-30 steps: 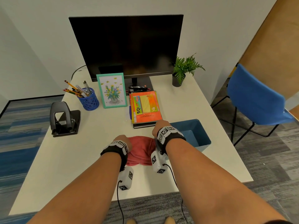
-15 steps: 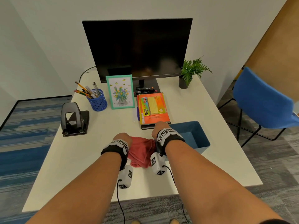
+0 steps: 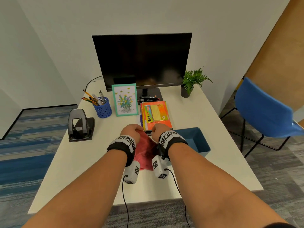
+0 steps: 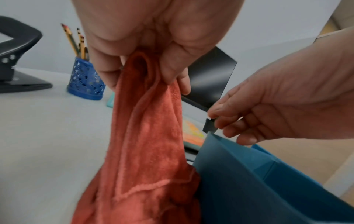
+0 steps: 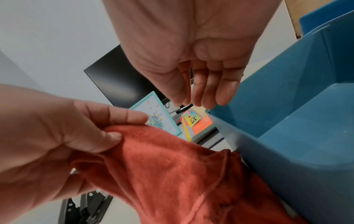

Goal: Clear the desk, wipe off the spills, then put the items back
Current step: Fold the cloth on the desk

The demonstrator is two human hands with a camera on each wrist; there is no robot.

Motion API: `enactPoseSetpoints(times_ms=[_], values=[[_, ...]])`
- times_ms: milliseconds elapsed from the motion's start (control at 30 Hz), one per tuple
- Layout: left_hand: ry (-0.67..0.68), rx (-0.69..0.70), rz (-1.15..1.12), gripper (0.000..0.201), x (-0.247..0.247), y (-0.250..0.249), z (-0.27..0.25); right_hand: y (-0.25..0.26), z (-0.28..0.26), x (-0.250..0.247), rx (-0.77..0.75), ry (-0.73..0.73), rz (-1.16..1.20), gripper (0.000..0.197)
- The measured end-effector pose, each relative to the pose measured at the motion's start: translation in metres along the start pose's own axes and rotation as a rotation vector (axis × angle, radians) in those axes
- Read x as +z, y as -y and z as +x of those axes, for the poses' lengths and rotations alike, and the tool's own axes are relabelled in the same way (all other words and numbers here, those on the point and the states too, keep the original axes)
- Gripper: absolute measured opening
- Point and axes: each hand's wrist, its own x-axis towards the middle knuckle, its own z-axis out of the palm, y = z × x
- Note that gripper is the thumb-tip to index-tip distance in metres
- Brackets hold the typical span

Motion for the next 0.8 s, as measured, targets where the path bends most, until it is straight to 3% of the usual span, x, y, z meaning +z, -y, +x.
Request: enactPoseSetpoints(times_ms=[233, 300, 600, 733, 800], values=[[-0.095, 0.109, -0.063, 0.05, -0.02, -0.029, -0.012, 0.0, -0.012, -0.009, -0.085, 0.077, 0.051, 0.065], [-0.115, 0.145, -0.103, 0.05, -0.025, -0.037, -0.014, 0.002, -0.014, -0.01, -0.105, 0.07, 0.068, 0.067], [-0.241, 0.304, -0.196, 0.045, -0.04, -0.069, -0.01, 0.001, -0.016, -0.028, -0.143, -0.136, 0.091, 0.012], [-0.269, 0.296, -0.165, 0.041, -0.034, -0.076, -0.007, -0.006, -0.018, -0.049, -0.055, -0.224, 0.262, 0.025], [-0.249, 0.296, -0.159, 0.041, -0.025, -0.08, -0.006, -0.012, -0.021, -0.059, -0.046, -0.27, 0.321, 0.023]])
